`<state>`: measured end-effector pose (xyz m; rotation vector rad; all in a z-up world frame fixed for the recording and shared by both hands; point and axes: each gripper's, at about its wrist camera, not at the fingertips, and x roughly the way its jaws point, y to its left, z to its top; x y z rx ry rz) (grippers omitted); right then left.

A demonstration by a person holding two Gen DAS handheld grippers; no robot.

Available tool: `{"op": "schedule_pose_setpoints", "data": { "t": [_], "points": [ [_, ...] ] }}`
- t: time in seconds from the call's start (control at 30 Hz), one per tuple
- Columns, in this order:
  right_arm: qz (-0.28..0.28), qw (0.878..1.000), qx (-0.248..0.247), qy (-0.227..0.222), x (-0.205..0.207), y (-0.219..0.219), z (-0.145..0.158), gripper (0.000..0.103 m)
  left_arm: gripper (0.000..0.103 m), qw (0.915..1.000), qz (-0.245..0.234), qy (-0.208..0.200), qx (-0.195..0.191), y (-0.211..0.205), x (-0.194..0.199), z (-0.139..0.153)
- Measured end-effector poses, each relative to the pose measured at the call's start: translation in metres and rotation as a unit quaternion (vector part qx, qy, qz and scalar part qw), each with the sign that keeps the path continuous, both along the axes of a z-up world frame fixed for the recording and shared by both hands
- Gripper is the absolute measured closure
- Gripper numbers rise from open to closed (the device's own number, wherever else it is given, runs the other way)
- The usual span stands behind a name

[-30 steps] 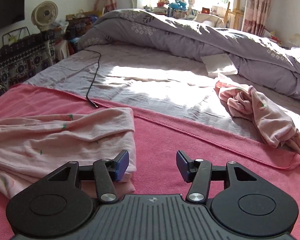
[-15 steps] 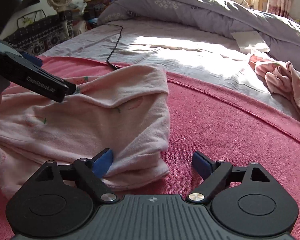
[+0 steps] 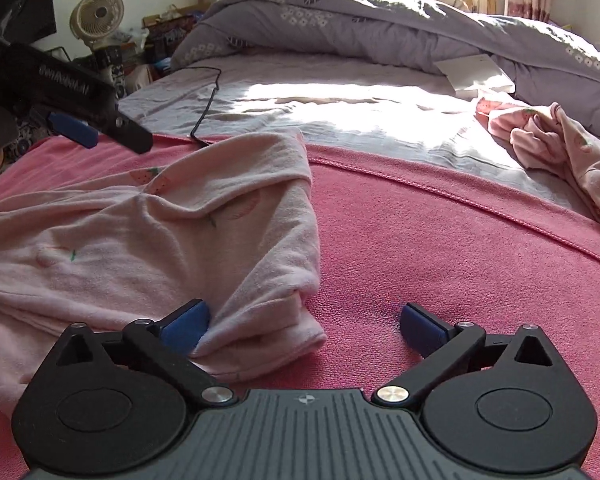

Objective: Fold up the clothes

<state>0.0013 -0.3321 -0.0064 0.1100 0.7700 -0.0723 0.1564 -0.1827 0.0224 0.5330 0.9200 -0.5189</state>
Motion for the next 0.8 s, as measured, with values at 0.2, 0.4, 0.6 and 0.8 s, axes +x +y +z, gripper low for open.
{"op": "schedule_pose_setpoints", "data": {
  "t": [0.2, 0.4, 0.6, 0.8],
  "points": [
    [-0.001, 1.0, -0.001, -0.007, -0.001, 0.0, -0.001, 0.0, 0.0, 0.9956, 0.067, -0.064, 0.006, -0.007, 0.03, -0.012],
    [-0.001, 1.0, 0.0, -0.006, 0.0, 0.001, -0.001, 0.0, 0.009, 0.9715, 0.229, -0.058, 0.015, 0.017, 0.086, 0.0],
    [-0.002, 1.0, 0.001, -0.002, 0.001, 0.001, -0.001, 0.0, 0.007, 0.9928, 0.064, -0.028, -0.097, -0.011, 0.031, 0.032],
    [0.005, 0.999, 0.02, 0.036, 0.01, -0.009, 0.006, 0.0, 0.004, 0.9983, -0.037, -0.04, -0.02, -0.085, -0.006, -0.009]
  ]
}}
